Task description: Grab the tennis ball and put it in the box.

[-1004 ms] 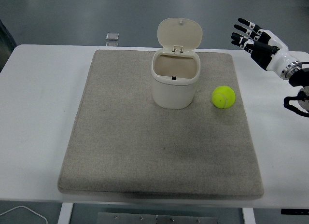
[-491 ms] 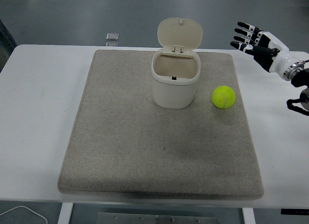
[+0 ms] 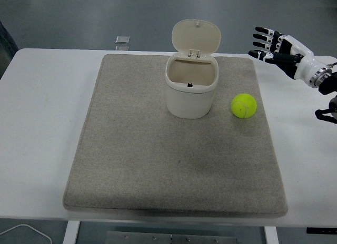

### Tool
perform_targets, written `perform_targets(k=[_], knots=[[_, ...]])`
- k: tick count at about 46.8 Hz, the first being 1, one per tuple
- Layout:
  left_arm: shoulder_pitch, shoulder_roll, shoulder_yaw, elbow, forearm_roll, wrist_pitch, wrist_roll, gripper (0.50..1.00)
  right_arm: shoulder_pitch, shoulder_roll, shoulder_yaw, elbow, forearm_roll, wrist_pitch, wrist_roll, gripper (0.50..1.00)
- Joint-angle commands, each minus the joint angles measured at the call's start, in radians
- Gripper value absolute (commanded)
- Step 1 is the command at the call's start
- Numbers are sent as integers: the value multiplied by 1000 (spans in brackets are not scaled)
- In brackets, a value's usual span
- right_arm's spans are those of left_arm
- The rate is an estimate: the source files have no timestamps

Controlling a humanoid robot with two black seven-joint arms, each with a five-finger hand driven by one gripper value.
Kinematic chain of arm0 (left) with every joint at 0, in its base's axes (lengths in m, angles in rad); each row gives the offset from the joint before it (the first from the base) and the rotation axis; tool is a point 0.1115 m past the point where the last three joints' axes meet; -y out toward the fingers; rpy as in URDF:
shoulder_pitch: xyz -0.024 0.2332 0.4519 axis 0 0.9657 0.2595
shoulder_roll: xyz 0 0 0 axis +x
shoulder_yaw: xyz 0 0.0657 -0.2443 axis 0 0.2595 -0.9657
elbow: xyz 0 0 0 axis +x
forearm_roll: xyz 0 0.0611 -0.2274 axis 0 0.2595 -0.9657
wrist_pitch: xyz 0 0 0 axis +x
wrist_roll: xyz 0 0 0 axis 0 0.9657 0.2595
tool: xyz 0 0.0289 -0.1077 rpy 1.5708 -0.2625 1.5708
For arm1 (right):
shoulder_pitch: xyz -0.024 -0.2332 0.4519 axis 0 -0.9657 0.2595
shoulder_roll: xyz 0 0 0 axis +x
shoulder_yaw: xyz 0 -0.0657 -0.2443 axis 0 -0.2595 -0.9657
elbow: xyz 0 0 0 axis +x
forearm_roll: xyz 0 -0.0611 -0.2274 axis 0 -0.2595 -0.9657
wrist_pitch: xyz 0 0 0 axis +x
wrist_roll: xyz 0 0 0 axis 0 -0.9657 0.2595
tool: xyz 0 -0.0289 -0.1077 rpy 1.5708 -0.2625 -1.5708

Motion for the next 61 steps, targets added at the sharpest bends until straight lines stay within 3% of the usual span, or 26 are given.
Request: perform_targets(k=[1, 33, 44, 52, 61], knots=[[1, 0, 0, 0, 0, 0, 0, 992, -4, -23, 4, 6, -52, 7, 16, 926], [1, 0, 0, 0, -1, 0, 0, 992, -29, -127, -9, 127, -461, 23, 159, 924], [1, 0, 0, 0, 0, 0, 0, 992, -35, -158, -13, 190, -622, 13, 170, 924], [1, 0, 0, 0, -1, 0, 0, 992, -33, -172, -40, 197, -757, -7, 187, 924], [-1, 0, 0, 0, 0, 0, 0, 992, -30, -175, -83, 196, -859, -69, 188, 924]])
